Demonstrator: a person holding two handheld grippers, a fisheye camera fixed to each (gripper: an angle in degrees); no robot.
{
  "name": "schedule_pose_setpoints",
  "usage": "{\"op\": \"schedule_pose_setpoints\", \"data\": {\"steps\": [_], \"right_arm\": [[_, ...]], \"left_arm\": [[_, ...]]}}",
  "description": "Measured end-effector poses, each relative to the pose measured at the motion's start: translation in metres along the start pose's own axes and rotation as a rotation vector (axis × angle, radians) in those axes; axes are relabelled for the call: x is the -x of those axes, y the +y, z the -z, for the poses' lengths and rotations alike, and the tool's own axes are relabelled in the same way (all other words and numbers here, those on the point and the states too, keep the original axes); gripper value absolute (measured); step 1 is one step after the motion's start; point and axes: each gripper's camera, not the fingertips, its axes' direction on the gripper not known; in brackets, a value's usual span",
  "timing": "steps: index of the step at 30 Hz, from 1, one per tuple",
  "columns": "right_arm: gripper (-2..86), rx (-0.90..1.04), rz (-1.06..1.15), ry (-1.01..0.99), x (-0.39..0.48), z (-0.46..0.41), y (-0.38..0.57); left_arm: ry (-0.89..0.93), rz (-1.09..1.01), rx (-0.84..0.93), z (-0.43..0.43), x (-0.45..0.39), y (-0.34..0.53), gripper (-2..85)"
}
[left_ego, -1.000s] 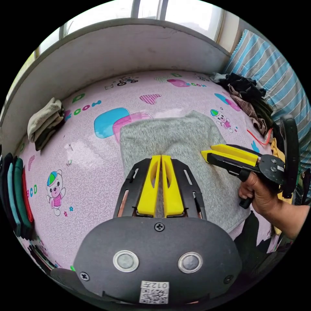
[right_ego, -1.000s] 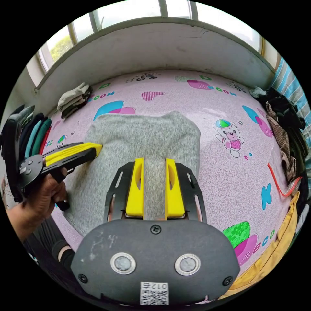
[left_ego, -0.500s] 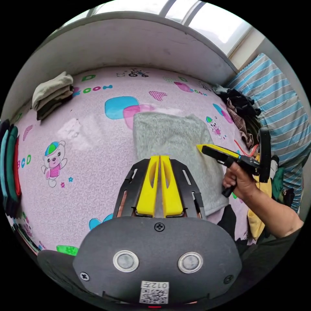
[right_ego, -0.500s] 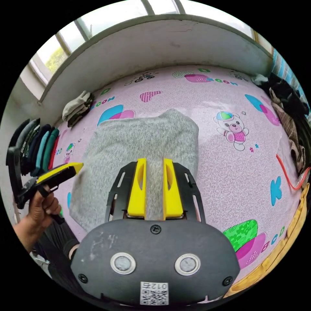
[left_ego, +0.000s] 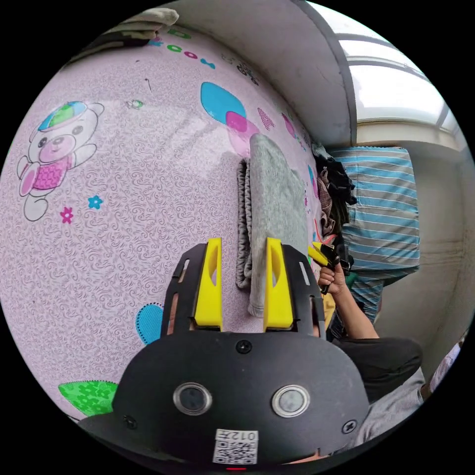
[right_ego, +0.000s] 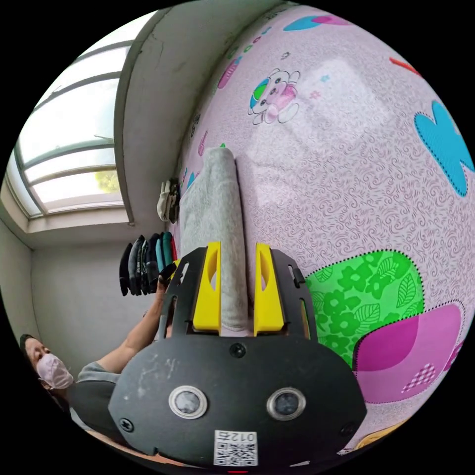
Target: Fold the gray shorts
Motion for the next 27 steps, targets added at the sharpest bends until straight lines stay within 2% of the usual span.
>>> {"op": "schedule_pose_setpoints", "data": {"steps": [10,27], "right_arm": [[12.1,0.124,0.006,-0.117,-0.039,-0.010,-0.053],[10.2,0.191,0.067,-0.057,-0.039,-0.060,-0.089]], "left_arm": [[0.184,-0.080,0.076,-0.022,0.054,-0.070,15.3],[0.176,-0.163,0.169,-0.106,0.084,-0.137,14.8]]}}
